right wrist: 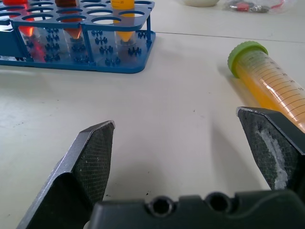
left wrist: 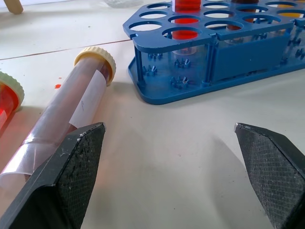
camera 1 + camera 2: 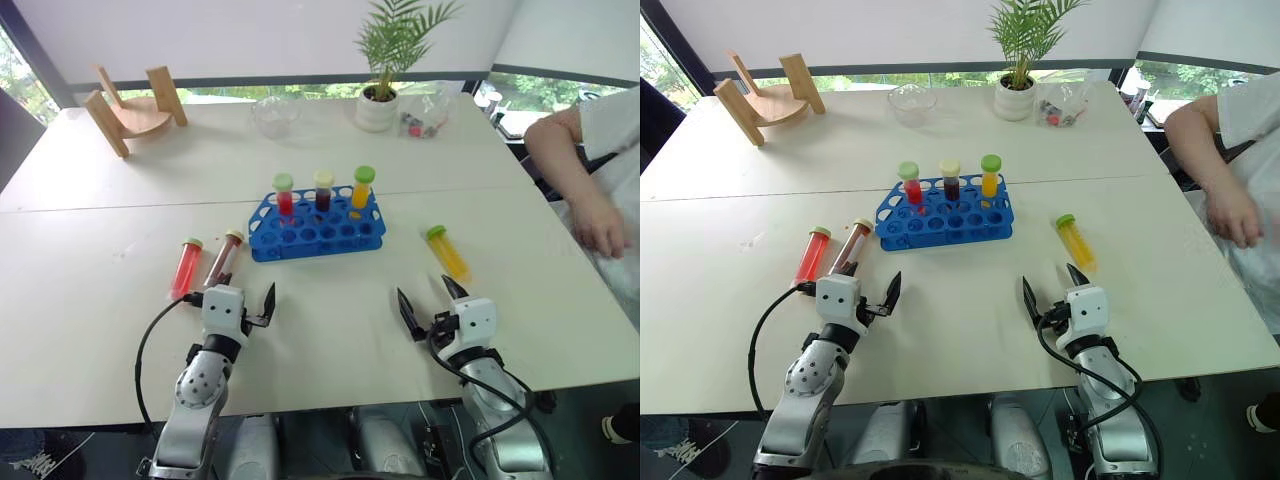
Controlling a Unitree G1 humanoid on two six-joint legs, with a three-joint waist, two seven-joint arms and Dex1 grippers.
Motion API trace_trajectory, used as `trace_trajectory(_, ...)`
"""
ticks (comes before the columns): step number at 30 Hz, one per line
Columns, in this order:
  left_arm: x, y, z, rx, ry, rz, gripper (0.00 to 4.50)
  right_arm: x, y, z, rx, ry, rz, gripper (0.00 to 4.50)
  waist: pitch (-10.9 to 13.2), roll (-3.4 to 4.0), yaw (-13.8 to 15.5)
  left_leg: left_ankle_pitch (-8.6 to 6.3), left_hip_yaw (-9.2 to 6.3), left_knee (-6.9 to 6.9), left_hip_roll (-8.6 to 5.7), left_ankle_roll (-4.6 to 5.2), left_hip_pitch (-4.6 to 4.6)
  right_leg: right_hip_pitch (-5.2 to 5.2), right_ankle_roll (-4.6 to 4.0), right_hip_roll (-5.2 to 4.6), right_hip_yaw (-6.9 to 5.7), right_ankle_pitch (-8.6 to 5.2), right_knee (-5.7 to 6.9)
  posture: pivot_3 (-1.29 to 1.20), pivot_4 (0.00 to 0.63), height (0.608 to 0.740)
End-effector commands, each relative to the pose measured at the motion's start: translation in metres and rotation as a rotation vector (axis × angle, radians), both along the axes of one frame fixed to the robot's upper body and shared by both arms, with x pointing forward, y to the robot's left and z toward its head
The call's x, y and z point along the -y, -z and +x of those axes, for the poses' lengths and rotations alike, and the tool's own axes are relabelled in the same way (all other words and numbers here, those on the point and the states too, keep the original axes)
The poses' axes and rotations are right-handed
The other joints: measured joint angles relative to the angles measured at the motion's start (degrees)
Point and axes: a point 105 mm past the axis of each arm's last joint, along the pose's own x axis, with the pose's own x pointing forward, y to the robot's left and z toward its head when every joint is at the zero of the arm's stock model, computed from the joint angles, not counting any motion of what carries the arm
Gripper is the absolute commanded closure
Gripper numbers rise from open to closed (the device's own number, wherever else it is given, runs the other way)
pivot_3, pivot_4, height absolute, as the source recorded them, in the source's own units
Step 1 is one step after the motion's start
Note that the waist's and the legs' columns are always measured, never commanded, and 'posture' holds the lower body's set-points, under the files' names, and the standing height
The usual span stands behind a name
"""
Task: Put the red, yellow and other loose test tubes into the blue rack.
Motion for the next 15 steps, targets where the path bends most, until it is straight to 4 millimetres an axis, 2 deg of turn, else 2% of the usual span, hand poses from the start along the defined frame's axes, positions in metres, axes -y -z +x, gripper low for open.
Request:
trace_trajectory(1,0.0008,-0.0001,-0.0022,0.000,0.004,-0.001,0.03,0.0022,-0.0026,-0.0007,0.009,0.002,-0.006,0.00,0.00,0.00,0.00,0.00,0.00,0.00,0.00,0.00,0.00,0.00,0.00,0.00,0.00,0.00,0.00,0.00,0.150,0.740)
trace_trajectory(15,0.0019,0.0004,-0.0032,-0.006,0.010,-0.006,0.03,0.0027,-0.0030,-0.0021,0.007,0.001,-0.012,0.00,0.01,-0.01,0.00,0.00,0.01,-0.12,-0.02,0.00,-0.01,-0.06,0.00,-0.02,0.08,0.00,-0.05,0.00,0.150,0.740)
